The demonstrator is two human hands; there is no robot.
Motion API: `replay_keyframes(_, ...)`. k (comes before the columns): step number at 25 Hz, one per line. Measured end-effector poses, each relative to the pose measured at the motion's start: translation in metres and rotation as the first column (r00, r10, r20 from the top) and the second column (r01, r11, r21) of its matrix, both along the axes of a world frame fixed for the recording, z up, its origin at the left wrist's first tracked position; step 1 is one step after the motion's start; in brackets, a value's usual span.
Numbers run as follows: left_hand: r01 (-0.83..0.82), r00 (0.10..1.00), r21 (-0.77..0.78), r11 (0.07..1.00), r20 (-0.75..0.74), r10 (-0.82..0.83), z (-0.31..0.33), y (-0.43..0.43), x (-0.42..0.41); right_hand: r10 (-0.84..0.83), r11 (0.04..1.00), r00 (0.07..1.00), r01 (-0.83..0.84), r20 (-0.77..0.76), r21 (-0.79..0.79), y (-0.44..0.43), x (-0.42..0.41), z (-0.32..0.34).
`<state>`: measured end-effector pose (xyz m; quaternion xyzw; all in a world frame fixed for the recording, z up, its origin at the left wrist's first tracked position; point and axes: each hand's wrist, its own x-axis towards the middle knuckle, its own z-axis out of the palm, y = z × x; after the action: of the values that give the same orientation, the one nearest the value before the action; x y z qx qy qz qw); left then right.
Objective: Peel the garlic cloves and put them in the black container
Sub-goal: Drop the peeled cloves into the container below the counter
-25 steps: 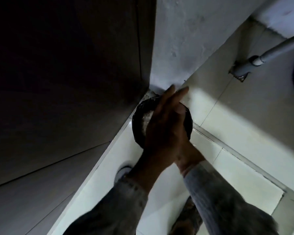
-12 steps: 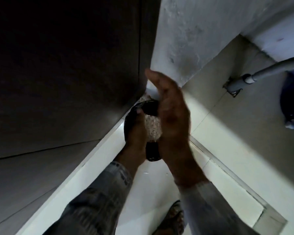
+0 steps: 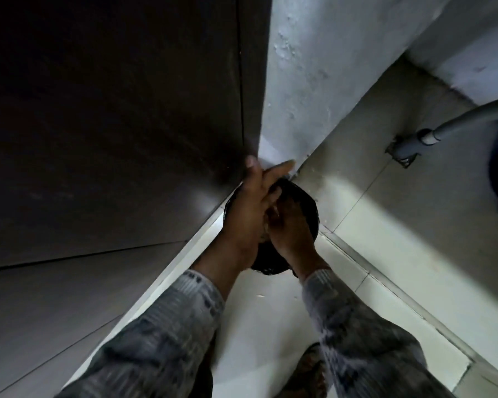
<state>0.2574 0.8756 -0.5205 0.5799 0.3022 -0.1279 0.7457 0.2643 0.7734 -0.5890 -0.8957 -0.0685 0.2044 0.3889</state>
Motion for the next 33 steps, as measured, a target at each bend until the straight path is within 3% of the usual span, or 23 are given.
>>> replay_keyframes(3,0.026,1.0,0.434,0.901,-0.018,-0.02,-0.01,0.018,-0.02,0.139,0.984,0.99,-0.141,-0.022,-0.109,-0.004,0.005,0.013)
replay_keyframes(7,0.262,0.955,0.701,0.663,-0.09,-0.283,0.026,0.032,-0.032,0.065,0.995,0.997,-0.068,-0.05,-0.075,-0.023,0.001,0.076)
replay_keyframes(12,0.356,0.885,0.774,0.524,-0.1,-0.455,0.14,0.031,-0.033,-0.01,0.999,0.999,0.012,-0.046,0.043,-0.059,-0.013,0.212)
replay_keyframes(20,0.381,0.766,0.804,0.457,0.003,-0.643,0.366,-0.01,-0.051,-0.005,0.988,0.994,0.021,0.105,-0.15,-0.123,-0.068,0.454)
replay_keyframes(26,0.355,0.517,0.832,0.426,0.205,-0.831,0.514,-0.064,-0.06,-0.221,0.935,0.927,0.29,0.301,-0.204,-0.172,-0.119,0.613)
replay_keyframes(33,0.393,0.173,0.857,0.333,0.286,-0.942,0.61,-0.156,-0.069,-0.481,0.77,0.773,0.598,0.414,-0.224,-0.238,-0.196,0.7)
